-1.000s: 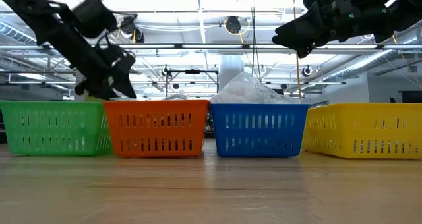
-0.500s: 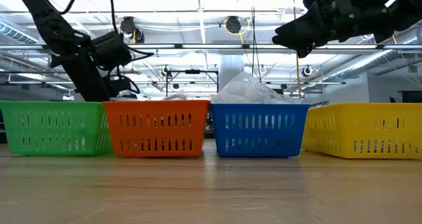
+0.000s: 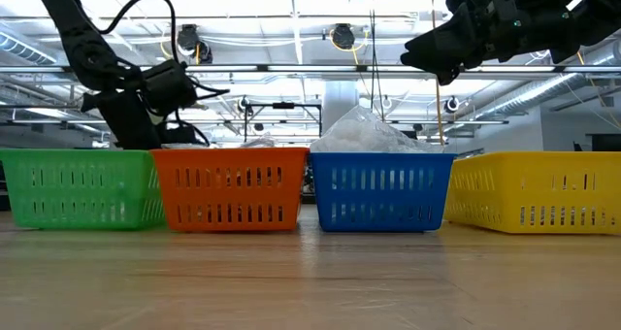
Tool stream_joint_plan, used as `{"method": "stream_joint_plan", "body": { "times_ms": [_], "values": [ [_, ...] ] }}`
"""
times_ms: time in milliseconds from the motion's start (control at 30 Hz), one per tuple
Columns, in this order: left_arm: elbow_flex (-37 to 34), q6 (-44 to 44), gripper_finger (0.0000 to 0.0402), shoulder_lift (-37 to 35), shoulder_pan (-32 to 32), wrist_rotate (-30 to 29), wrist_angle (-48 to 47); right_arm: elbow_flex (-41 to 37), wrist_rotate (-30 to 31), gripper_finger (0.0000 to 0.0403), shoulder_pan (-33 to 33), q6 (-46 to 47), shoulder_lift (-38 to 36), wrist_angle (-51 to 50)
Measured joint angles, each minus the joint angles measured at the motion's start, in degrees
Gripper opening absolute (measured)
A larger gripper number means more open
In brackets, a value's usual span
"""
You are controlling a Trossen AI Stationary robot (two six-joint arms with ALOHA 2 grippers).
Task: Pick & Place Travel size toiletries
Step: Put the blue toothbrush into the green basket
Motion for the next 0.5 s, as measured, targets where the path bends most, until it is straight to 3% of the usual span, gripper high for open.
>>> {"method": "stream_joint_plan", "body": {
  "times_ms": [200, 500],
  "values": [
    [0.0, 1.7, 0.0179, 0.3, 0.2, 3.5, 1.2, 0.0, 0.0, 0.0155, 0.0, 0.0, 0.0, 0.0],
    [-0.2, -0.6, 0.0028, -2.3, -0.2, 4.8, 2.0, 0.0, 0.0, 0.0155, 0.0, 0.1, 0.0, 0.0]
  ]
}}
